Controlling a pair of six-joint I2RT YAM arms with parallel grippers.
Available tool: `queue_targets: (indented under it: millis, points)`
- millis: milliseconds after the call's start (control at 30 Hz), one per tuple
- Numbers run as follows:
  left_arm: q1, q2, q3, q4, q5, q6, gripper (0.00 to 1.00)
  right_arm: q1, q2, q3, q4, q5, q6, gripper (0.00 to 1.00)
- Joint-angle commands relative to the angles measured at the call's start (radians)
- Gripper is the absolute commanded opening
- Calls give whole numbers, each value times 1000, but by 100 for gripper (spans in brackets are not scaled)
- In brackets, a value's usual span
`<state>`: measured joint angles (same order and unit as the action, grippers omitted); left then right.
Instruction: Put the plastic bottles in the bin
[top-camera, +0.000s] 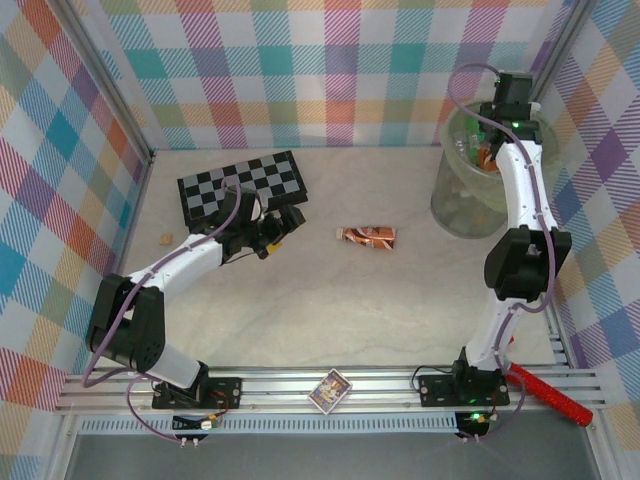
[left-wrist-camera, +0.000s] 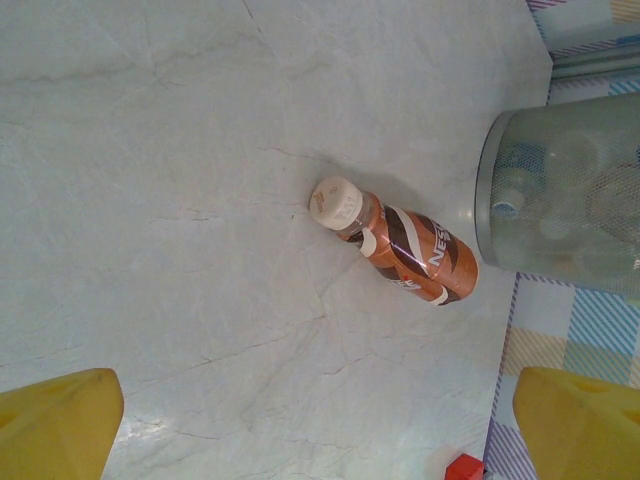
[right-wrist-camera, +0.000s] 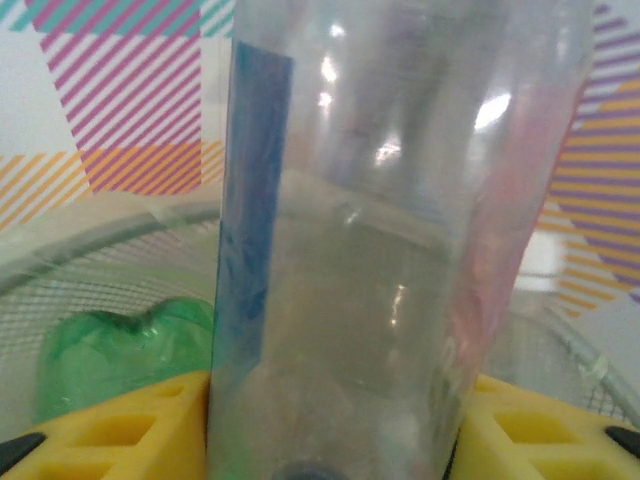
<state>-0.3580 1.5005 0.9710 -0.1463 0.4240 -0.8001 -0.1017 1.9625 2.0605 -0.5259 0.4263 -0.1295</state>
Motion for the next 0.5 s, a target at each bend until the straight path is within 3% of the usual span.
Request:
queue_targets:
  millis: [0,200,300,467]
  points:
    - [-6,-21,-4,-5,-15,2,100,-32,7,2,-107,-75,81,55]
    - [-6,18,21,11,3,-5,100,-34,5,18,-269,-130,118,58]
    - [-6,29,32,17,11,-7,99,-36,-6,52,-309,-143,128,67]
    - [-7,39,36,20,14,-8,99,-36,11,246,-402,-161,154,84]
